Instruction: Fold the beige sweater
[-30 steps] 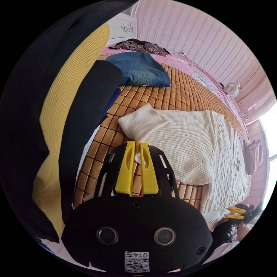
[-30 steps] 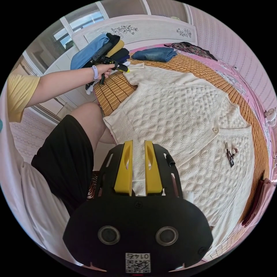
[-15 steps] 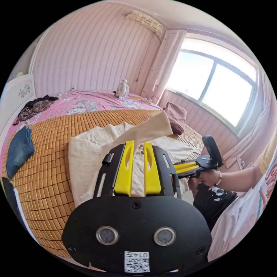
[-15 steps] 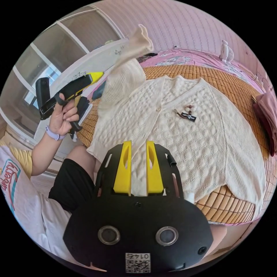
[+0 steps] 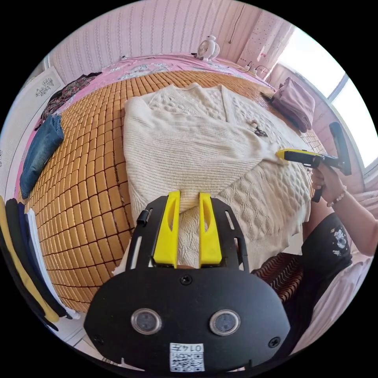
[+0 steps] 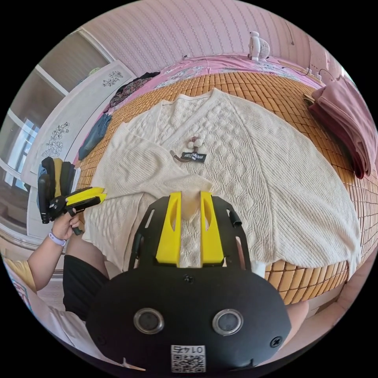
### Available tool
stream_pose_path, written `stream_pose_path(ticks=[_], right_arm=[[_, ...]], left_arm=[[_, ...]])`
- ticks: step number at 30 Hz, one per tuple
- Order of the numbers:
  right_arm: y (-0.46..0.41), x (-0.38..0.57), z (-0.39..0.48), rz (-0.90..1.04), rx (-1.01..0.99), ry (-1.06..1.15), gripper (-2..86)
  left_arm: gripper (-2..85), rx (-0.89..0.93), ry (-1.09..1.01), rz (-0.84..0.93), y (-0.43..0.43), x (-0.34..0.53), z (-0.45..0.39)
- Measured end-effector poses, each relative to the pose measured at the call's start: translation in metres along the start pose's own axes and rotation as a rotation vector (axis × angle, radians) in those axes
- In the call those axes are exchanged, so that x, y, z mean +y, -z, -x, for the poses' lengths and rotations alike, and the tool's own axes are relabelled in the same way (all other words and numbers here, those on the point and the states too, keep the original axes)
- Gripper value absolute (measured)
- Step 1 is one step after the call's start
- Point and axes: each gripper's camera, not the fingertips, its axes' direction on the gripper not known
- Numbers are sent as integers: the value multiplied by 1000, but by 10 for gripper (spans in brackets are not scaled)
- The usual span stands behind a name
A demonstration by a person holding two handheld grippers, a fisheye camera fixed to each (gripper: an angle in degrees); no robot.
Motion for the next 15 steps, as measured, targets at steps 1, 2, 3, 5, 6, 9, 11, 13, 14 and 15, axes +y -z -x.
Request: stream_pose_path(ticks=[1,2,3,5,6,9,11,13,14,15], right_arm=[[3,-2,2,-4,26,14,30],[5,-3,4,1,30,33,26],[10,-5,8,4,36,69,19],[20,-8,15,0,40,131,13],[28,-11,19,-13,29,170,11],[53,-29,24,-66,-10,251,9],[75,-44,22,-118,-57,267,9],[105,-56,9,-191,-113,244,11],[112,-57,4,-204,-120,234,12],[122,-56,-8,-226,-117,208,15]], left_arm=[[69,-5,-8,-29,1,3,-1],[57,-1,-14,-35,0,4,-2],[41,6,-20,-34,0,4,-2],[1,21,-4,-49,1,4,-1],[-2,26,3,-49,1,4,0],[-7,29,17,-95,11,3,-1],[-8,33,-3,-190,32,1,-8],[-5,52,-29,-253,48,-3,-16],[-1,80,-52,-283,55,-7,-22],[1,98,-61,-292,57,-9,-25]])
